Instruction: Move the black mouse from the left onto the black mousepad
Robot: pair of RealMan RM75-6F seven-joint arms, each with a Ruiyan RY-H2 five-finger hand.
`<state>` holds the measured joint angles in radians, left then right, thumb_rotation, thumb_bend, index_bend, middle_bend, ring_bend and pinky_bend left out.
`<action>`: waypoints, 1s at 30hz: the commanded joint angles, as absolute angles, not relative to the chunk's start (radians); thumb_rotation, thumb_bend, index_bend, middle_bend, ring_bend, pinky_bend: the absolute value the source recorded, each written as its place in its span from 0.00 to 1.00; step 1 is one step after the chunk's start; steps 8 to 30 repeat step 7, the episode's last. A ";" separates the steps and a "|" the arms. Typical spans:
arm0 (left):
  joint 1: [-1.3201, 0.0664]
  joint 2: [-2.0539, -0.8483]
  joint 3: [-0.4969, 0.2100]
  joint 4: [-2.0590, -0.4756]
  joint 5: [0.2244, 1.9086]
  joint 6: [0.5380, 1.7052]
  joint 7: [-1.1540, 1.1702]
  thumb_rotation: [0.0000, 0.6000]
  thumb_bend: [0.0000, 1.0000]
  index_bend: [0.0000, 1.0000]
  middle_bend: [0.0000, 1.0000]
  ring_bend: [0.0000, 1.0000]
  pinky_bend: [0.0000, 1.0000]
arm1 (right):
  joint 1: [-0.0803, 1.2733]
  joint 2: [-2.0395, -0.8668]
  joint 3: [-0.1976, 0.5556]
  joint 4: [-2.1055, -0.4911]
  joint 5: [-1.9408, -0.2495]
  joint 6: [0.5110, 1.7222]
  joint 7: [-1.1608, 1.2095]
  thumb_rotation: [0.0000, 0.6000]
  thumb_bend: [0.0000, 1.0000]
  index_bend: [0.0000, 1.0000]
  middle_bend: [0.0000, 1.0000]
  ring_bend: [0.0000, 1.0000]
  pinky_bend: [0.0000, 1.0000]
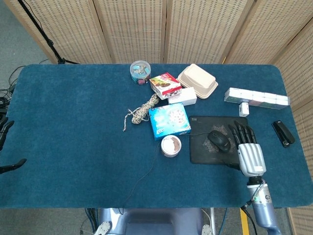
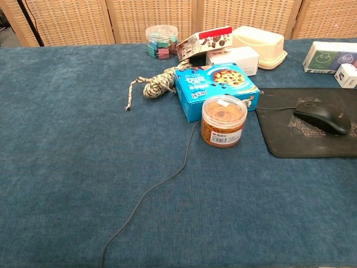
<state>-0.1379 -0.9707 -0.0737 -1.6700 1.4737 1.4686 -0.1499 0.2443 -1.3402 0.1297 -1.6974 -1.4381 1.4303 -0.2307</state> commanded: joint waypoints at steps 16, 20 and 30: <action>-0.114 -1.017 -0.056 -1.636 1.441 1.460 -0.124 1.00 0.11 0.00 0.00 0.00 0.00 | 0.120 -1.253 0.015 -1.583 -1.558 1.553 -0.122 1.00 0.00 0.00 0.00 0.00 0.00; -0.114 -1.017 -0.056 -1.636 1.441 1.460 -0.124 1.00 0.11 0.00 0.00 0.00 0.00 | 0.120 -1.253 0.015 -1.583 -1.558 1.553 -0.122 1.00 0.00 0.00 0.00 0.00 0.00; -0.114 -1.017 -0.056 -1.636 1.441 1.460 -0.124 1.00 0.11 0.00 0.00 0.00 0.00 | 0.120 -1.253 0.015 -1.583 -1.558 1.553 -0.122 1.00 0.00 0.00 0.00 0.00 0.00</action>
